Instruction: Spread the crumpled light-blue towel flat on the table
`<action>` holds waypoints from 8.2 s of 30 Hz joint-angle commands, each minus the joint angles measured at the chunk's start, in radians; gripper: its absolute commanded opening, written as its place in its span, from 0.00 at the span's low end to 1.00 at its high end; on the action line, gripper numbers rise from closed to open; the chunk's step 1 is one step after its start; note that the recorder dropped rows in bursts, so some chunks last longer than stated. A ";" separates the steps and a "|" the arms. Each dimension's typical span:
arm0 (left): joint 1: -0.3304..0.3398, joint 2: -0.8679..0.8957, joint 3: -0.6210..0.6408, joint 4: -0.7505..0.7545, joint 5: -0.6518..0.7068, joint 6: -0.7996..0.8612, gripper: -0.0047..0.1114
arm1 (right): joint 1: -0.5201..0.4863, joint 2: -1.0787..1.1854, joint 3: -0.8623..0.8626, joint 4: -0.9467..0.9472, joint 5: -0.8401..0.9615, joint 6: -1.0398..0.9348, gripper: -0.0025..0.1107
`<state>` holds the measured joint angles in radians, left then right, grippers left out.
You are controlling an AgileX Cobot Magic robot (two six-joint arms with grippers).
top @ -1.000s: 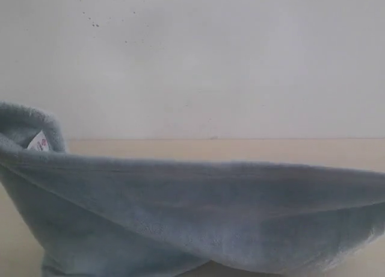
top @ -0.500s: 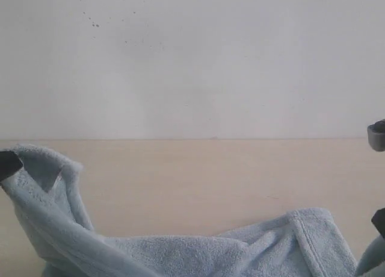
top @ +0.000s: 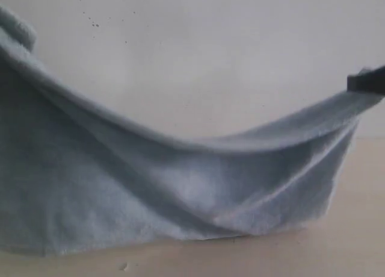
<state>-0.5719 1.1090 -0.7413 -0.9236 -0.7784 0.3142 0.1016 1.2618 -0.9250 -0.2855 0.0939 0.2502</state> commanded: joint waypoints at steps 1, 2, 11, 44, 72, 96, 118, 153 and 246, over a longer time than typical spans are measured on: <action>0.100 0.089 -0.201 0.146 0.217 0.027 0.08 | -0.090 -0.037 -0.127 -0.008 0.041 0.064 0.02; 0.114 0.101 -0.208 0.133 0.307 0.062 0.08 | -0.092 -0.039 -0.124 -0.013 0.111 0.036 0.02; 0.132 0.050 0.219 -0.048 0.343 0.136 0.08 | -0.092 -0.005 0.091 -0.039 0.429 0.004 0.02; 0.132 -0.275 0.526 -0.043 0.734 0.053 0.25 | -0.092 -0.005 0.285 0.136 0.697 -0.097 0.03; 0.129 -0.230 0.360 0.504 0.585 0.028 0.08 | -0.092 0.081 0.177 0.285 0.169 -0.177 0.10; -0.150 0.173 0.176 0.869 0.591 -0.008 0.08 | -0.092 0.731 -0.157 0.882 0.119 -0.837 0.03; -0.150 0.173 0.176 0.869 0.591 -0.008 0.08 | -0.184 0.843 -0.195 0.878 -0.221 -0.847 0.03; -0.150 0.280 0.176 0.917 0.554 -0.341 0.08 | -0.154 0.865 -0.413 0.887 0.224 -0.937 0.03; -0.388 0.474 0.236 1.888 1.028 -0.456 0.50 | -0.032 -0.018 0.206 0.702 0.406 -0.529 0.02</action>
<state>-0.9660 1.5803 -0.5059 0.9399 0.2488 -0.1306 0.0691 1.2525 -0.7250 0.4048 0.5043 -0.2743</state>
